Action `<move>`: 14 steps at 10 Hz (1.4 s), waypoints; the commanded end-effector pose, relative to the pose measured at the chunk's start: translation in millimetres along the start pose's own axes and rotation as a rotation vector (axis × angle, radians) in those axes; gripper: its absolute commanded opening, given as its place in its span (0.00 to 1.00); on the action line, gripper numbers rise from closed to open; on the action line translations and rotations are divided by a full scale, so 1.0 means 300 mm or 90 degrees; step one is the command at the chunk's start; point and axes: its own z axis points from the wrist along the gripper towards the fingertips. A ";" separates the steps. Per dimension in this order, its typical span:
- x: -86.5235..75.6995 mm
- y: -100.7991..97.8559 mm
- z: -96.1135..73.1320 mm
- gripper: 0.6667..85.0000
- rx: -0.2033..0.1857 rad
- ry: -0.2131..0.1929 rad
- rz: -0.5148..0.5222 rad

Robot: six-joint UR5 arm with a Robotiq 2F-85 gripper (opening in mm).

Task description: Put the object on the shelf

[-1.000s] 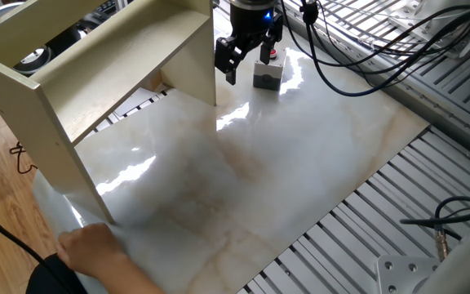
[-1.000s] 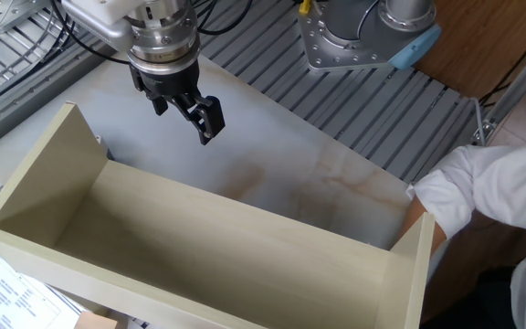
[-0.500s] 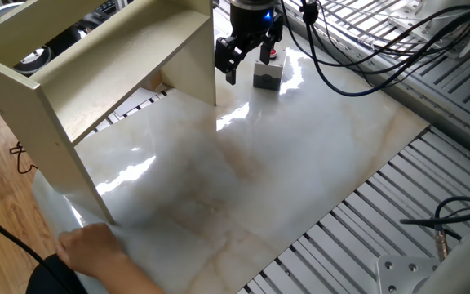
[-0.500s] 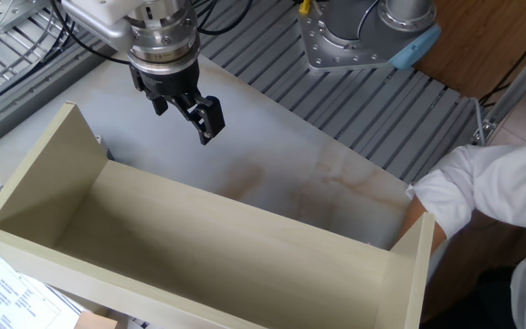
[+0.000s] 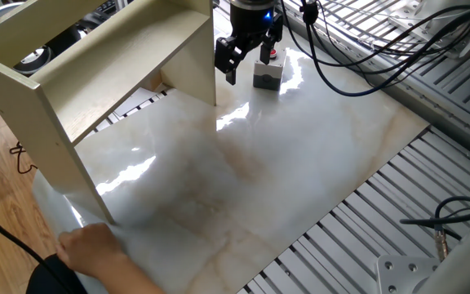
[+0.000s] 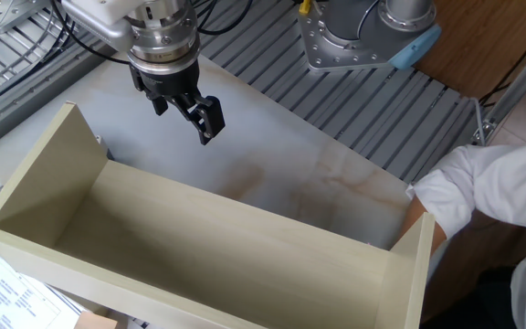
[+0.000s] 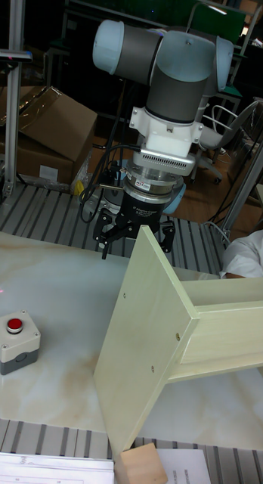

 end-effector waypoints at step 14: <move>0.000 -0.294 0.128 0.62 0.021 0.004 -0.269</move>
